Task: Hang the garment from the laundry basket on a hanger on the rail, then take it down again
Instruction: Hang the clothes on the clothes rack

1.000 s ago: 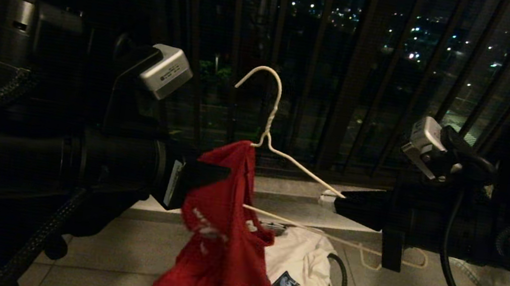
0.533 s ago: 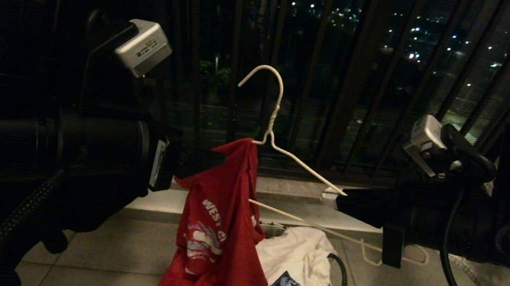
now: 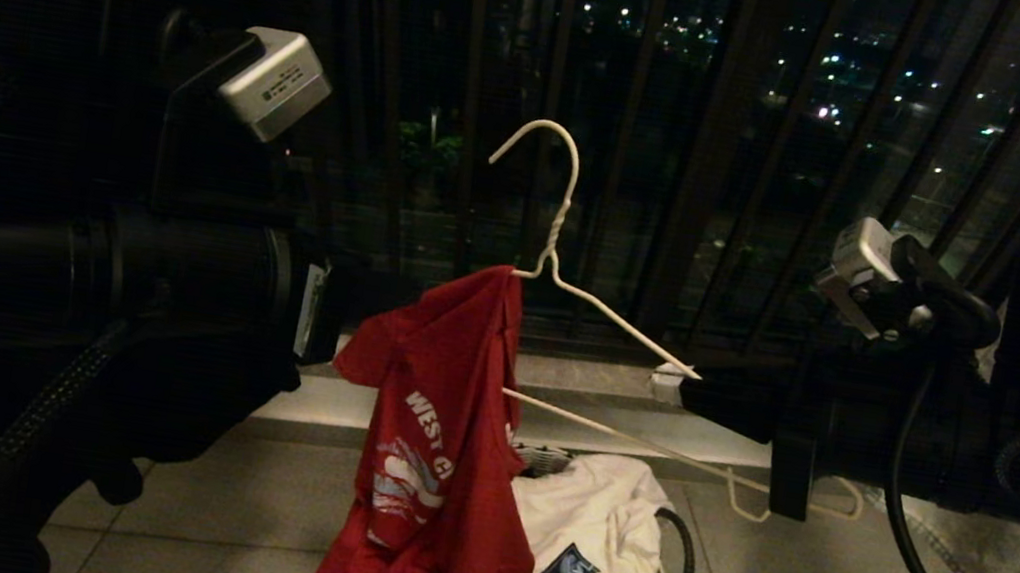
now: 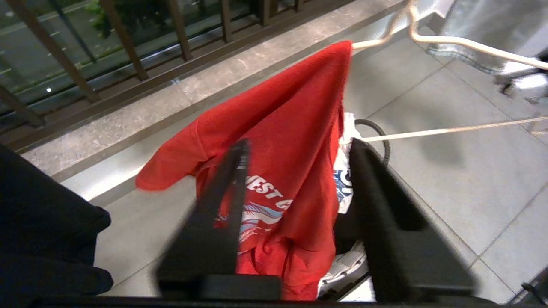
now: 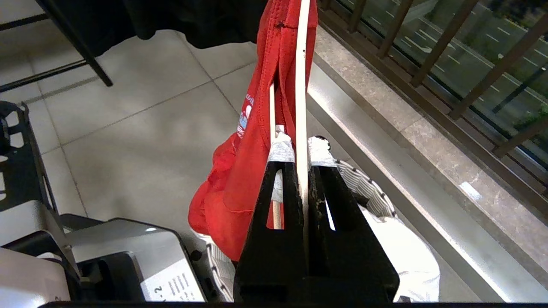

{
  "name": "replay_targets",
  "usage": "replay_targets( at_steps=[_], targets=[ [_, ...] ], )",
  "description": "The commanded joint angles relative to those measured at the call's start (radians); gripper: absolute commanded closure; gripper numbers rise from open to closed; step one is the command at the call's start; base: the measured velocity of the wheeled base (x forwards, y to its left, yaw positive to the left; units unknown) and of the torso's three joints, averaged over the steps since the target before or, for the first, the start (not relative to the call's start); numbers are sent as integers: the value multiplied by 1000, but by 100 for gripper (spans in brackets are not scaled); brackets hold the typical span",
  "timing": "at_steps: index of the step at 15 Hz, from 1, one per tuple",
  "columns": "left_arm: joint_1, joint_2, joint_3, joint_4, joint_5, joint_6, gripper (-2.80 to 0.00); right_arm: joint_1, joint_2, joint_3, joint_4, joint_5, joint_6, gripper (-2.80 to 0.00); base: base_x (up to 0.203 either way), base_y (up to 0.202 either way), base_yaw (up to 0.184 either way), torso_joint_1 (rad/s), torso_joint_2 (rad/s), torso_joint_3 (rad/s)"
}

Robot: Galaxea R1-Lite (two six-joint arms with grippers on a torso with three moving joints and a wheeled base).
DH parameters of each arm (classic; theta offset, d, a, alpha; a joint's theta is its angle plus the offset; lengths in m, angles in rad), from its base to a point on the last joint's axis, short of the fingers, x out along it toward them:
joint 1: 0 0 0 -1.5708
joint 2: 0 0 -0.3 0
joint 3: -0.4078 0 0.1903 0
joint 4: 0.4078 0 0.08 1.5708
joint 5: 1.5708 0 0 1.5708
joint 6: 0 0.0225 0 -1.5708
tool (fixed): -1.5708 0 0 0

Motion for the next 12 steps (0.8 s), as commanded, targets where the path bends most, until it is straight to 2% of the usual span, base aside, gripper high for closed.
replay_targets(
  at_steps=[1,3,5,7,8,11,12],
  targets=[
    [9,24,-3,-2,1,-1,0,-2,-2,-5,-1,3,-1,0,0,0,0,0,0,0],
    [12,44,-9,-3,14,-1,0,-2,-6,-14,-3,3,31,0,0,0,0,0,0,0],
    [9,96,-41,-4,22,-3,0,-2,-12,-45,-2,1,114,0,0,0,0,0,0,0],
    [4,147,-84,-3,26,-5,0,-3,-16,-53,-2,1,117,0,0,0,0,0,0,0],
    [-19,170,-100,-3,33,-8,0,-3,-21,-61,-2,1,127,0,0,0,0,0,0,0],
    [-79,242,-146,-4,107,-12,0,-3,-30,-82,-2,0,181,0,0,0,0,0,0,0],
    [-88,249,-158,-4,113,-12,-280,-3,-35,-88,-2,0,184,0,0,0,0,0,0,0]
  ],
)
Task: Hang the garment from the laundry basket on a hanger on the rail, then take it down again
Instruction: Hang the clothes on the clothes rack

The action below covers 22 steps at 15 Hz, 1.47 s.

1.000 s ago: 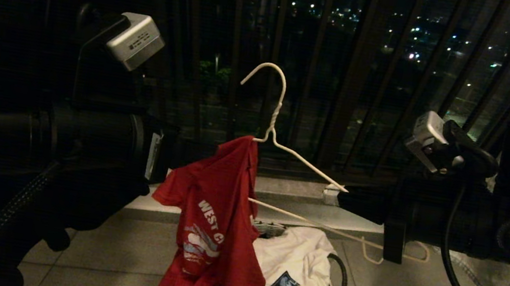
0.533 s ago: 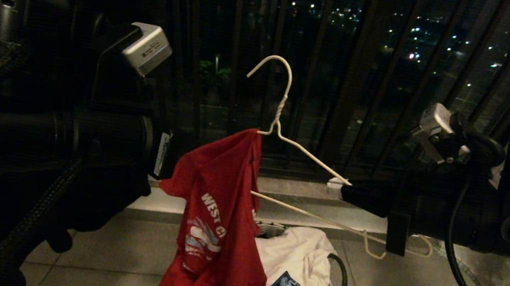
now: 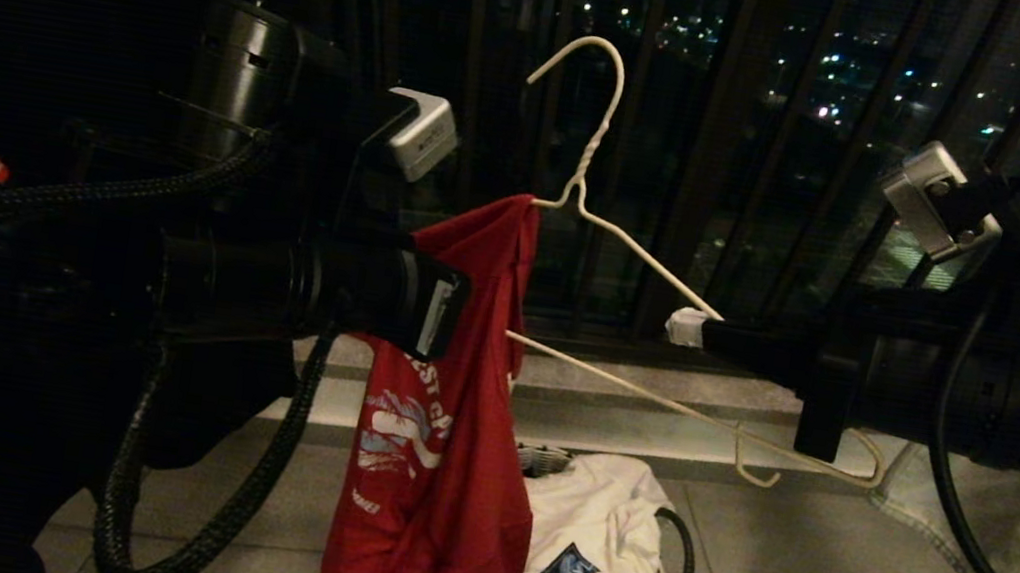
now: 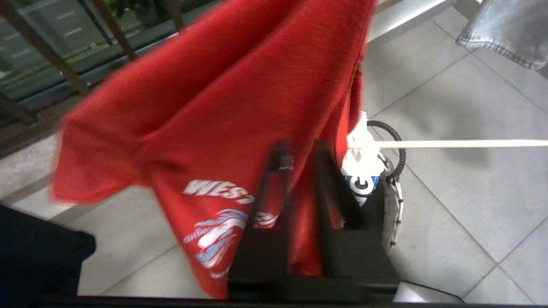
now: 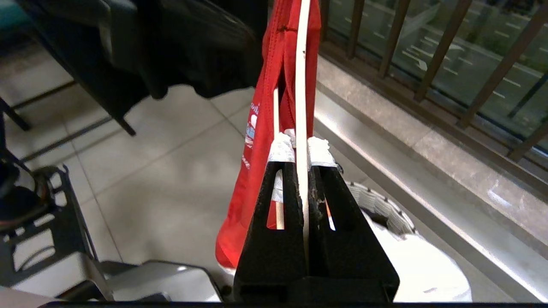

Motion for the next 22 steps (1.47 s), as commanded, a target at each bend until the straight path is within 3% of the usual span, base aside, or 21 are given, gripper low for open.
replay_targets(
  at_steps=[1,9,13,18,22],
  targets=[
    [-21,36,-21,0,5,0,-280,1,-12,-19,2,2,15,0,0,0,0,0,0,0],
    [-23,71,-81,0,93,8,-280,-6,-31,-30,5,-8,28,0,0,0,0,0,0,0],
    [-30,68,-104,0,98,8,-280,-6,-29,-30,5,-8,28,0,0,0,0,0,0,0],
    [-35,118,-102,-3,233,45,-280,-6,-29,-31,5,-8,28,0,0,0,0,0,0,0],
    [-34,120,-101,-76,238,50,-280,-6,-25,-31,5,-8,28,0,0,0,0,0,0,0]
  ],
)
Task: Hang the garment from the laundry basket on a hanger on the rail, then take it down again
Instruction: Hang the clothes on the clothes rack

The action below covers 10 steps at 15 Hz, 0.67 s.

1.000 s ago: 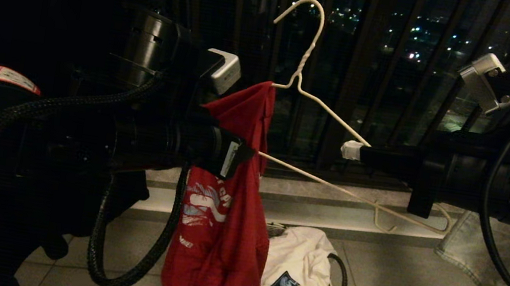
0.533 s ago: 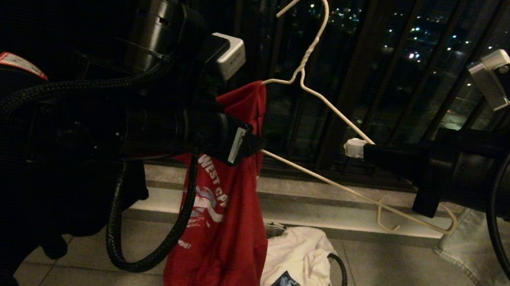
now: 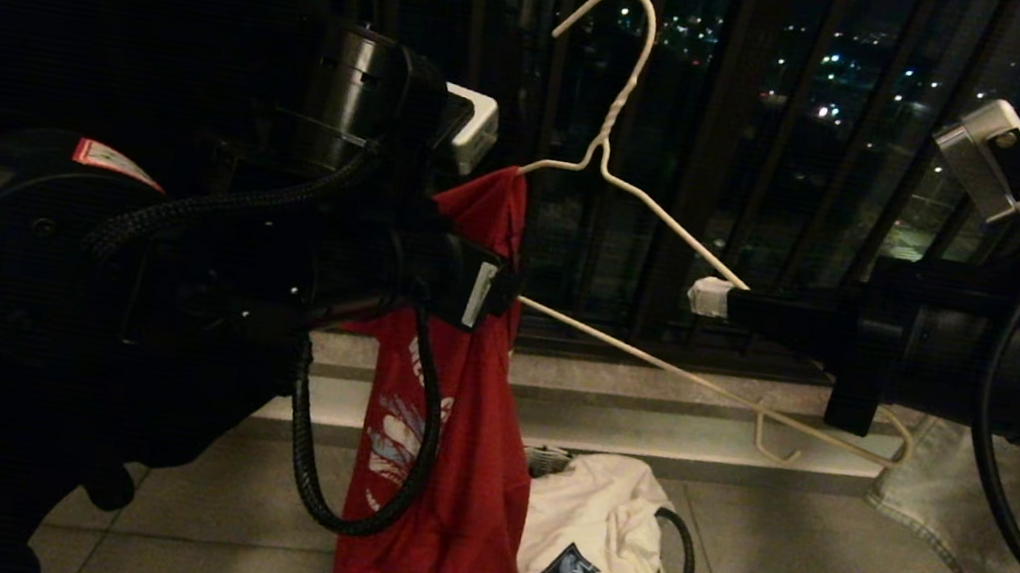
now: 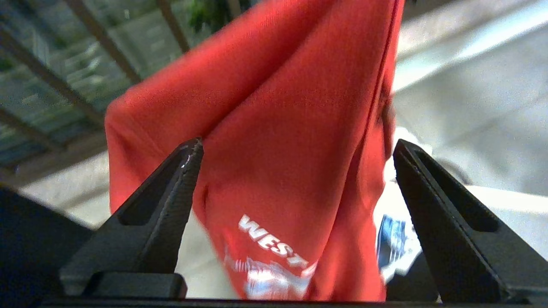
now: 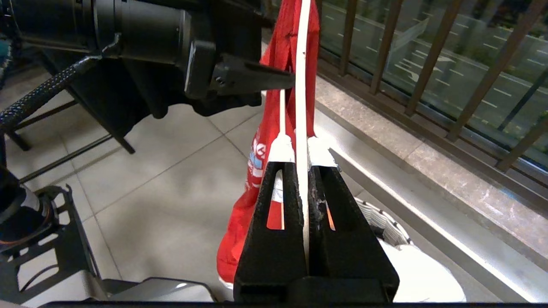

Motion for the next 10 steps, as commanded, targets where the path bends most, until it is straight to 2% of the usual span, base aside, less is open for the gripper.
replay_targets(
  at_steps=[1,6,10],
  targets=[
    [2,10,3,-51,3,6,-280,1,2,-1,-2,3,-1,0,0,0,0,0,0,0],
    [2,-14,8,-56,5,18,-280,-1,7,-1,-3,3,-1,0,0,0,0,0,0,0],
    [3,-42,24,-55,34,20,-280,-2,11,-2,-3,2,1,0,0,0,0,0,0,0]
  ],
)
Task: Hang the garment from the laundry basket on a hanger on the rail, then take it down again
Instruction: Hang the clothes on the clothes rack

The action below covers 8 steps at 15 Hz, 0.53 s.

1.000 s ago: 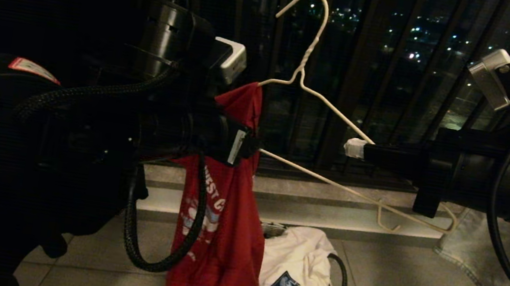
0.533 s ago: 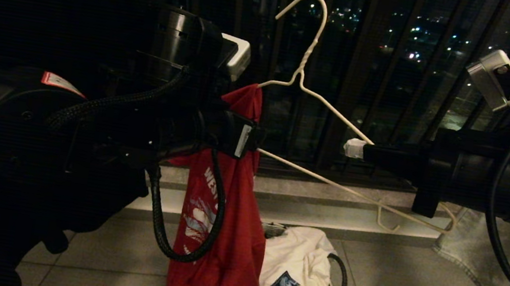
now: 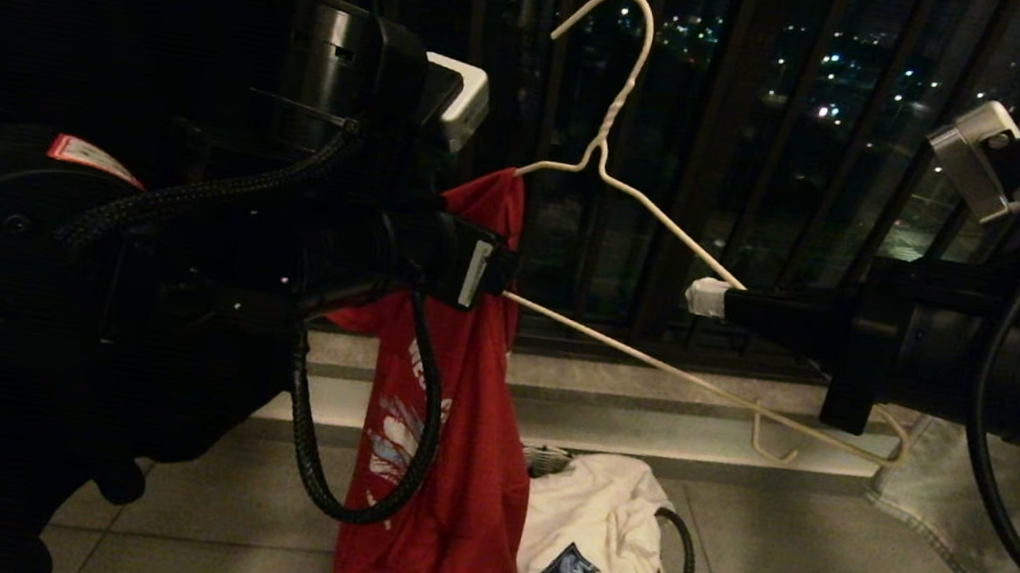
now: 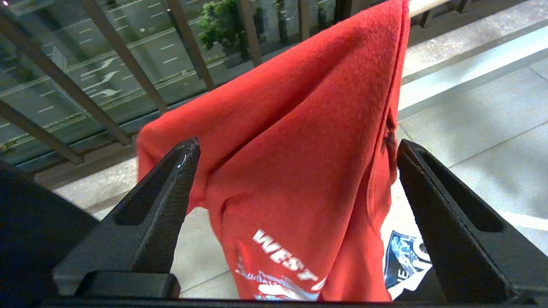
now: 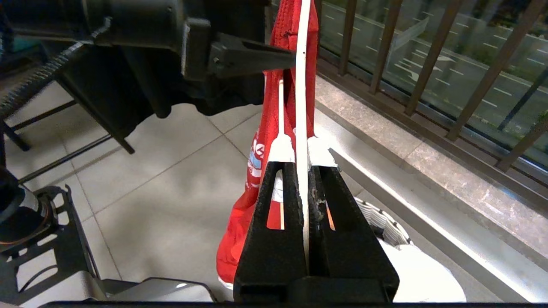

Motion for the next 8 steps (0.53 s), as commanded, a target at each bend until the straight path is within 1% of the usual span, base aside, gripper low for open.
replay_targets(
  at_steps=[1,4,8],
  targets=[
    [0,-25,15,0,3,3,-280,0,8,-1,-3,3,0,0,0,0,0,0,0,0],
    [3,-18,16,1,21,6,-280,0,7,-1,-3,2,0,0,0,0,0,0,0,0],
    [12,-26,20,5,23,15,-280,-3,8,-5,-3,4,1,0,0,0,0,0,0,0]
  ],
)
